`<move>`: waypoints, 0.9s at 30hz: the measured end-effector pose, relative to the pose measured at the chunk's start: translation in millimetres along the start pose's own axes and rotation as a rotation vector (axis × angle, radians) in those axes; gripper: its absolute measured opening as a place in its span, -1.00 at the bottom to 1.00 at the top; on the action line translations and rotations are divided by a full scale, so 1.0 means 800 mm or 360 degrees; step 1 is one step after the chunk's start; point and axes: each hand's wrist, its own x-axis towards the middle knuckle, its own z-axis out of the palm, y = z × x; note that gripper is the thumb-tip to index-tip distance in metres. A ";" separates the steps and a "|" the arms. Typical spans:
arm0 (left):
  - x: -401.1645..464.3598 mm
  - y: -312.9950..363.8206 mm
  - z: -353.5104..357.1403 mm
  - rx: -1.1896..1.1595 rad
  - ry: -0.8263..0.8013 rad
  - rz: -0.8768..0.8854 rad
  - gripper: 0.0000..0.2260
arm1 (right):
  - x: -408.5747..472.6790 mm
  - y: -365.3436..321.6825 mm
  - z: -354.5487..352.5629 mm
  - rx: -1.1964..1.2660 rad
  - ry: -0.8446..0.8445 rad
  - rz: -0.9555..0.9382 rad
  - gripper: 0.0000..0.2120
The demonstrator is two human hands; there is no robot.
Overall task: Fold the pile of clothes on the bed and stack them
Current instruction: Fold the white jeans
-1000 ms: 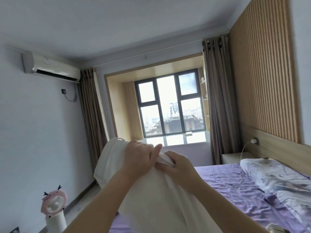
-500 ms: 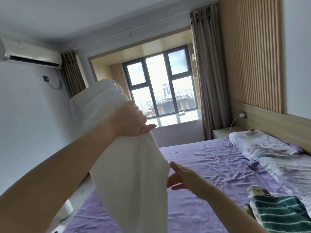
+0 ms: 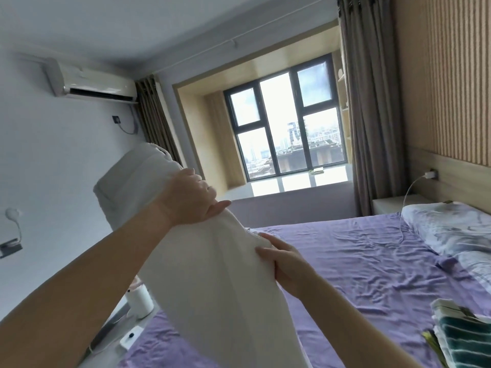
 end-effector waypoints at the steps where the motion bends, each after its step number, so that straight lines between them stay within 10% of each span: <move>1: -0.004 0.000 0.000 -0.0012 0.0016 -0.0019 -0.44 | 0.000 -0.007 -0.004 -0.0072 0.0093 -0.0041 -0.64; 10: -0.004 0.026 -0.020 -0.0098 -0.0113 -0.0159 -0.39 | -0.029 -0.056 -0.043 -0.2040 0.0588 -0.0752 -0.87; 15: 0.009 0.079 -0.026 -0.0243 -0.0298 -0.0224 -0.30 | -0.072 -0.018 -0.086 -0.1520 0.0717 -0.0703 -0.85; 27: -0.005 0.200 -0.053 -0.0575 -0.0309 -0.0413 -0.34 | -0.174 -0.028 -0.141 -0.2062 0.0789 -0.0730 -0.79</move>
